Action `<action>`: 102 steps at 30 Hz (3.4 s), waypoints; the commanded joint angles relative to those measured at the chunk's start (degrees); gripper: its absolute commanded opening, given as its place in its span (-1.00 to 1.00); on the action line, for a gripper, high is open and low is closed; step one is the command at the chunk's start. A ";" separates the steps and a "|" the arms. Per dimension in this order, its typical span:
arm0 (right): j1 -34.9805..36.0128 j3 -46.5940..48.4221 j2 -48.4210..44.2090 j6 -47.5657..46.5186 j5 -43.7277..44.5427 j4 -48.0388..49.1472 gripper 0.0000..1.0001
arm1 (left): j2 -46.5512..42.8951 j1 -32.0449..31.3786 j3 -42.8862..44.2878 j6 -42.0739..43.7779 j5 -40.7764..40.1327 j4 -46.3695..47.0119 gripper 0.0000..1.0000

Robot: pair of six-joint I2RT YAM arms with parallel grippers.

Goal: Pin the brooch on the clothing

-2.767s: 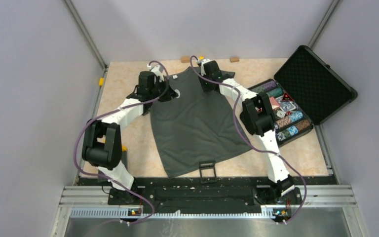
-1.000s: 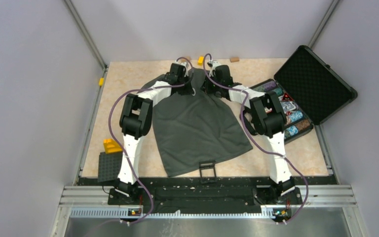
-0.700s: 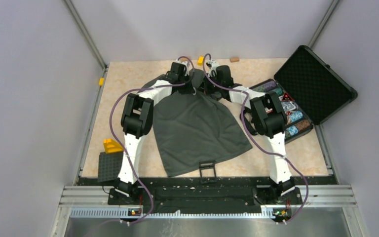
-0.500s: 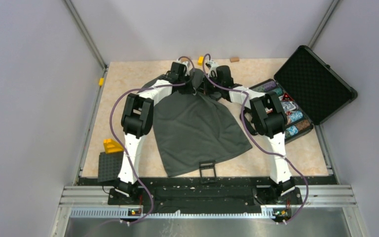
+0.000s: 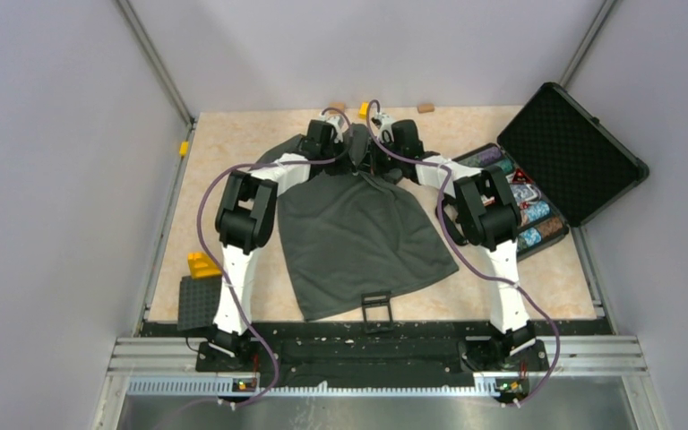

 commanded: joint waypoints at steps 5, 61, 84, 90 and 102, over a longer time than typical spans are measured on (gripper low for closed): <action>-0.47 1.92 1.70 -1.93 -1.02 -0.62 -1.00 | -8.69 1.21 -10.35 -3.97 3.25 15.65 -1.00; -4.85 -31.08 -25.83 -5.29 -26.15 19.43 0.28 | -18.24 5.79 -22.21 8.91 50.05 14.62 -1.00; -1.35 -29.25 -20.12 -0.96 -26.18 22.27 -0.03 | -19.16 5.44 -24.37 9.46 53.33 13.93 -1.00; -1.15 -28.78 -19.51 -1.02 -26.92 21.83 -0.06 | -19.04 5.49 -24.21 9.11 54.07 14.52 -1.00; -1.21 -27.56 -18.04 -0.22 -27.37 21.60 -0.30 | -19.52 5.50 -24.23 10.17 54.91 13.77 -1.00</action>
